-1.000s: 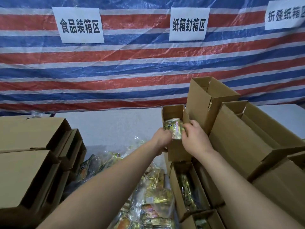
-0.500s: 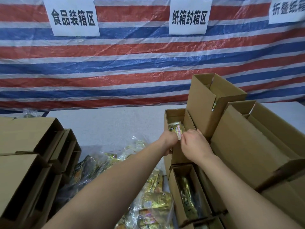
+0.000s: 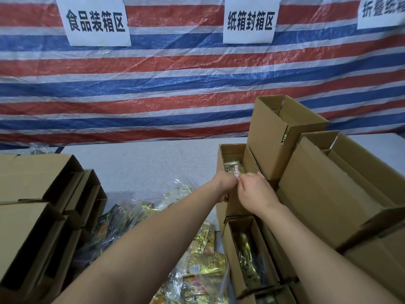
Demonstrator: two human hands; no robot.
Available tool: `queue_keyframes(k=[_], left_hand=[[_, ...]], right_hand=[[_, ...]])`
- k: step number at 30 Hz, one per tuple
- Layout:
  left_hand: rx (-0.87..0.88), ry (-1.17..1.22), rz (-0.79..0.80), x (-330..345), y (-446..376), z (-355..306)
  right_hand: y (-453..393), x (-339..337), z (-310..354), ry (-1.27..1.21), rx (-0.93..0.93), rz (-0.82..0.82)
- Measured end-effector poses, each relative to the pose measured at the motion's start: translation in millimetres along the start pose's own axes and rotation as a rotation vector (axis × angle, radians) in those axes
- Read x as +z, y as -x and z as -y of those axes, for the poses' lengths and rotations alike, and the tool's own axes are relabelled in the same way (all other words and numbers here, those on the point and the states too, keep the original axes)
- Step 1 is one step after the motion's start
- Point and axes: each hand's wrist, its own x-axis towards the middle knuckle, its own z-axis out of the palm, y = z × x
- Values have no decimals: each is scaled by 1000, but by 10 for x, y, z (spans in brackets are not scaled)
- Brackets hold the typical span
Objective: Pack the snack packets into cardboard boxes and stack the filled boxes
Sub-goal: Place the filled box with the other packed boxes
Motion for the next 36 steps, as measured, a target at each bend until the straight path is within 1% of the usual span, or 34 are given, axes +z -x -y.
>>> queue_keyframes(k=[4,15,21,25,28,30,33,36], left_hand=[[-19,48,7,16,-17,45],[-12,13,13,-7,111,105],[9,22,-31,-203,330,206],[8,-22,-61,-511,576,469],[70,-58,-70,-779,833,768],[103,-116,-120,-924,1003,982],[145,-115,-186,-1129,1314,1319],[183,-163,-277,-1326,1626,1589]], right_hand=[[25,34,1,20,-14,-3],[49,-57,9,77,-18,15],[141,-191,147,74,-23,-12],[268,-293,333,51,-37,-78],[423,-307,575,-5,-59,-110],[536,-273,749,-35,-76,-87],[725,-175,1058,-139,-106,-18],[913,-45,1368,-231,-119,39]])
